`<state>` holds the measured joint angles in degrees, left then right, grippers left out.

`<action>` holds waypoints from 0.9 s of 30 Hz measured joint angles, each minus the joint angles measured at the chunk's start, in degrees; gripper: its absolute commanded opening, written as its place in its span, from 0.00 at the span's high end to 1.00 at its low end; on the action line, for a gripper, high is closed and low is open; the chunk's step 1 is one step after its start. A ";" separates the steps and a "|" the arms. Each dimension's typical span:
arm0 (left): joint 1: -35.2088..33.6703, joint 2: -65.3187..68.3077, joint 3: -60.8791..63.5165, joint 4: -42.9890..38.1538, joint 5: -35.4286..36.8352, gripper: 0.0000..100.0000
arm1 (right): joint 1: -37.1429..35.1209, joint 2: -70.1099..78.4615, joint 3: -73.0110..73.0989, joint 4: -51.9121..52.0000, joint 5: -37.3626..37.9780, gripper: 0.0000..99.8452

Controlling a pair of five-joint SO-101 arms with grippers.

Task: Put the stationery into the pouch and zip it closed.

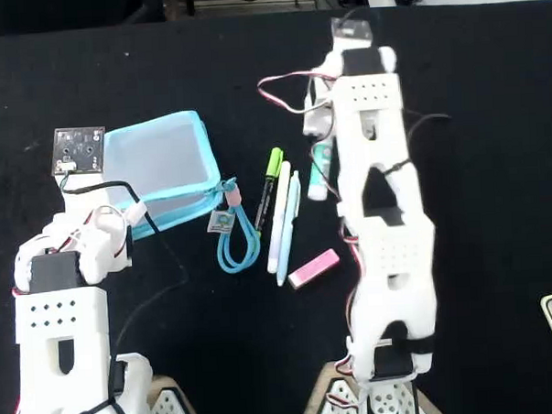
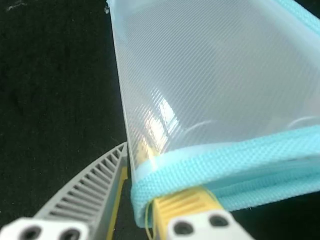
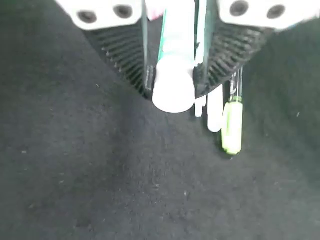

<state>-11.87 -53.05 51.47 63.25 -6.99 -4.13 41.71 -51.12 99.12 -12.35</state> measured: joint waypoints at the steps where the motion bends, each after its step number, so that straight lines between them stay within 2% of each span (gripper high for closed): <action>1: 0.00 0.00 0.00 0.00 0.00 0.97 | 0.00 -2.37 1.85 0.00 0.79 0.99; 7: 0.00 0.00 0.00 0.00 0.00 0.97 | -2.20 -19.16 16.26 0.00 4.66 0.99; 12: 0.00 0.00 0.00 0.00 0.00 0.97 | -7.56 -36.92 32.18 -4.22 6.33 0.99; 27: 0.00 0.00 0.00 0.00 0.00 0.97 | -27.69 -103.21 94.33 -43.43 9.49 0.99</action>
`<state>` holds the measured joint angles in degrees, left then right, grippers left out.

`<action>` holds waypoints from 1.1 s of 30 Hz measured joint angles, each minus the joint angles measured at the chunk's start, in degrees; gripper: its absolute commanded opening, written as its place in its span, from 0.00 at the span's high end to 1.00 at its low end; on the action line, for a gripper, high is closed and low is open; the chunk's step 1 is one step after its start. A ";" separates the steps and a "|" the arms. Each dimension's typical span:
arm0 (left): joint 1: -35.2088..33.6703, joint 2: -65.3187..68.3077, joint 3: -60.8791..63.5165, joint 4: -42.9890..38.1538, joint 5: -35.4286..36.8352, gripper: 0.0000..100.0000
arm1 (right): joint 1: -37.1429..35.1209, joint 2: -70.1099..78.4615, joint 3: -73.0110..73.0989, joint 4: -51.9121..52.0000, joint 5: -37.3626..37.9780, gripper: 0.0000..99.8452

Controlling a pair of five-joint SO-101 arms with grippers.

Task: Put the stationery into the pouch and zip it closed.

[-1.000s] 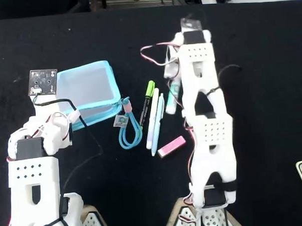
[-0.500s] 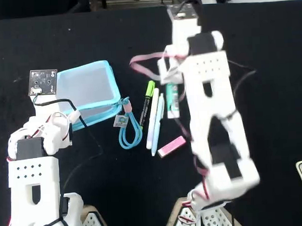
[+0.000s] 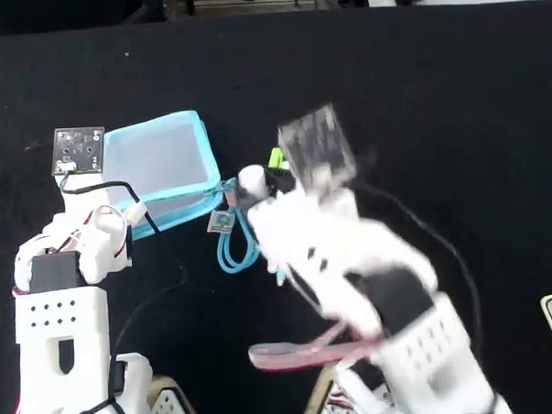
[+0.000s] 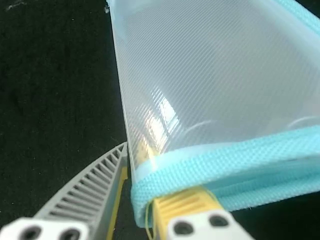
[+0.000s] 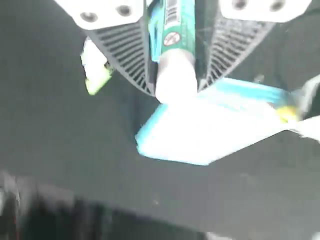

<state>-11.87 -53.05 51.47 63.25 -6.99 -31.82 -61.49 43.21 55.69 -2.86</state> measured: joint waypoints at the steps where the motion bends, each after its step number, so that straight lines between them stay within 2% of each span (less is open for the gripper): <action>1: 0.00 0.00 0.00 0.00 0.00 0.97 | -1.05 -3.43 2.64 -2.11 1.23 0.99; 5: 0.00 0.00 0.00 0.00 0.00 0.97 | -6.42 -13.89 12.13 -10.99 4.84 0.99; 11: 0.00 0.09 -1.67 0.79 0.00 0.97 | -11.60 -17.49 21.89 -27.87 9.58 0.99; 19: 0.00 0.97 -13.27 11.16 0.00 0.97 | -16.00 -17.58 29.63 -49.58 15.65 0.99; 25: 0.00 0.97 -20.31 17.23 0.00 0.97 | -15.91 -17.58 31.65 -56.18 18.81 0.99; 33: 0.00 1.05 -26.99 23.56 0.00 0.97 | -16.00 -17.67 33.93 -58.73 19.08 0.99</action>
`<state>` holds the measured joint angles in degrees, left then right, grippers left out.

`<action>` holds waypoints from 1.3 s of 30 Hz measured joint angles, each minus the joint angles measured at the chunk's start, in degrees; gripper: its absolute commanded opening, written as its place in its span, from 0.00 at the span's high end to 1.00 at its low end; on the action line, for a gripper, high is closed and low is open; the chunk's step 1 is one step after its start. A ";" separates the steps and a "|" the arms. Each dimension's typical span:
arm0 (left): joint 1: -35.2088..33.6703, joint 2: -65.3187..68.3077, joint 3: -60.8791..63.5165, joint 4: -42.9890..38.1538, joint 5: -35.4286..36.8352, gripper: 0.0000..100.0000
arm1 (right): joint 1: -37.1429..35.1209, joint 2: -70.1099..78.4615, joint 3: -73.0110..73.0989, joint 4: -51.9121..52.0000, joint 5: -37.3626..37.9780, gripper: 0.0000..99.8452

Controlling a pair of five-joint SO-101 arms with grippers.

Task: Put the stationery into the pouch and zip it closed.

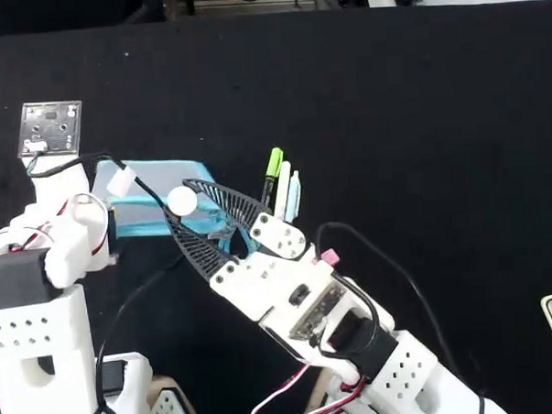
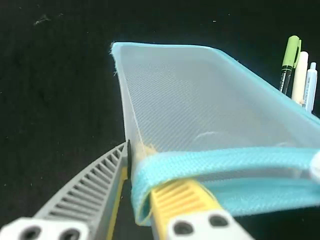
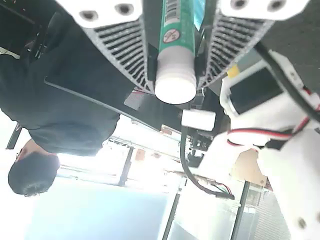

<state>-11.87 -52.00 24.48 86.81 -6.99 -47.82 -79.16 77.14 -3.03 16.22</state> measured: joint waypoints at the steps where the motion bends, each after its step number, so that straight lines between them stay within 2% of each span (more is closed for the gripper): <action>1: 0.00 0.00 -0.53 0.97 0.00 0.97 | 0.00 -0.18 0.44 0.00 0.00 0.99; 5: 0.00 0.00 -2.29 3.96 0.00 0.97 | -0.09 -0.88 1.05 -0.35 0.00 0.99; 12: -0.09 1.23 -2.29 4.13 0.00 0.97 | -0.26 -0.62 1.05 -0.70 0.00 0.99; 18: -0.09 4.57 -2.37 4.13 0.09 0.97 | -5.89 -0.53 0.62 -0.70 0.09 0.99; 21: -0.09 5.01 -2.37 4.13 0.09 0.97 | -6.33 -0.53 0.62 -0.70 0.09 0.99; 24: -0.09 5.01 -2.37 4.13 0.09 0.97 | -6.15 -0.53 0.62 -0.70 0.09 0.99; 30: -0.09 5.01 -2.37 4.13 0.09 0.97 | -0.88 -0.44 0.62 -1.14 0.09 0.99; 33: 0.70 5.01 -2.37 4.13 0.18 0.97 | 0.97 0.09 2.11 -5.63 0.00 0.99; 39: 4.22 5.10 -2.37 4.13 0.09 0.97 | 1.32 17.14 3.25 -18.02 0.26 0.99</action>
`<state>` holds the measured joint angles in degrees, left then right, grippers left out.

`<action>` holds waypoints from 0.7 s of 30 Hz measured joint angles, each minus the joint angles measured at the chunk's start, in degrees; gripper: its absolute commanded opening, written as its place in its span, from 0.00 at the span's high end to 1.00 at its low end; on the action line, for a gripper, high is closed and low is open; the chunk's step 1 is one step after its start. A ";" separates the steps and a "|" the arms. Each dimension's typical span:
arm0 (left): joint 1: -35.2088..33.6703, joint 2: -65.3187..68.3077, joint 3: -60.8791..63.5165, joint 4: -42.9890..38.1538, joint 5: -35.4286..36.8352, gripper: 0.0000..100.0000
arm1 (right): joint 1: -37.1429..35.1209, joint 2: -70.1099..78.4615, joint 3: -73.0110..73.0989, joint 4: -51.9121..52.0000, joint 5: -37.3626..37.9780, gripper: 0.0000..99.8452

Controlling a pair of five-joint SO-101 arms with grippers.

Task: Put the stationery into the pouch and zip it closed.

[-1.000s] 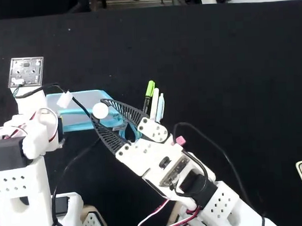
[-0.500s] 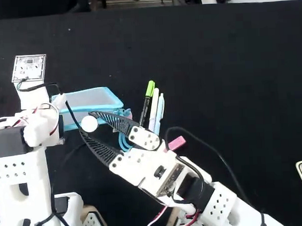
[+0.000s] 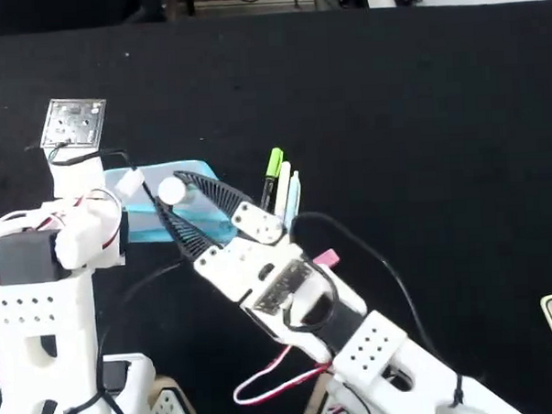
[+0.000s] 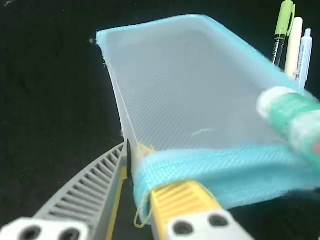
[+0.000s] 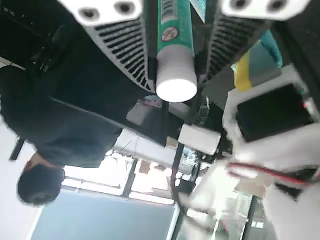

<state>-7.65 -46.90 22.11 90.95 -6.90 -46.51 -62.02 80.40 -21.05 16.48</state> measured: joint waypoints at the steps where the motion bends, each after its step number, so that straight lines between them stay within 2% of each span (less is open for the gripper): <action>1: 0.00 0.00 0.00 0.00 0.00 0.97 | 0.09 1.49 0.00 -1.23 0.00 0.99; 8: 0.35 0.00 0.00 0.00 0.00 0.97 | 0.00 -2.64 0.00 -3.69 0.00 0.99; 13: 0.35 0.00 0.00 0.00 0.00 0.97 | -0.62 -16.62 0.00 6.68 0.00 0.99; 17: 0.35 0.00 0.00 0.00 0.00 0.97 | -6.51 -27.08 0.00 17.05 0.00 0.99; 21: 0.35 0.00 0.00 0.00 0.00 0.97 | -7.74 -29.19 2.29 18.99 -0.09 0.99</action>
<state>-7.30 -46.90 22.11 90.95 -6.90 -54.24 -91.21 82.68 -2.07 16.40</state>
